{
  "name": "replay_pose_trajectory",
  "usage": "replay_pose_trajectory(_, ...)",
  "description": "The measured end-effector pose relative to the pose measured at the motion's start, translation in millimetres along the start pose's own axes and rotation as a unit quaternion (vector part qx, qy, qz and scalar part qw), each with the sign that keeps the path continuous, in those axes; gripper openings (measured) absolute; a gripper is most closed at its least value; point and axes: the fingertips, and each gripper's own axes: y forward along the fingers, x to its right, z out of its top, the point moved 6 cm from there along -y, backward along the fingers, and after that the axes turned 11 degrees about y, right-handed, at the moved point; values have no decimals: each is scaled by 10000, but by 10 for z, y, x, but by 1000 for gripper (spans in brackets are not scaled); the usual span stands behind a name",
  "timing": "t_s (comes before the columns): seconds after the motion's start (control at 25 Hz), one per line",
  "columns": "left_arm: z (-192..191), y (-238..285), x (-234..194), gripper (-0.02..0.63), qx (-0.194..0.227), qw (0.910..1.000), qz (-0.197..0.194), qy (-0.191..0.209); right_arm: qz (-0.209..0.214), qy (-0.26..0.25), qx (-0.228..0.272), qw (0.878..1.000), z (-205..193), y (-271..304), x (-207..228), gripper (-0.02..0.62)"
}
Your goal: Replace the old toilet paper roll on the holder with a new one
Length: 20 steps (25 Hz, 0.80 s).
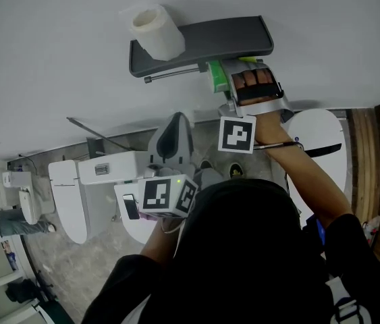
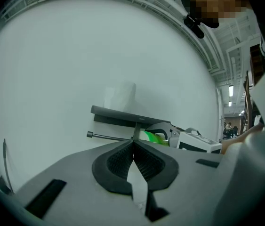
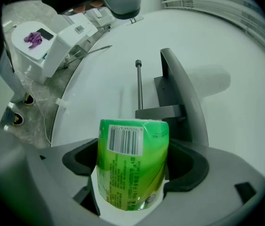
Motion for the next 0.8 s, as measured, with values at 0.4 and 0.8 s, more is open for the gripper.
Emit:
replay_pose_trajectory(0.4,-16,73,53,23,7,10000,-9,11,426,84,540,9976,29,-309,-164,416)
replay_pose_trajectory(0.8,-3,162,169,23,8,9997,-209,85,1374,1244,1640,9689,-125,-945,196,406)
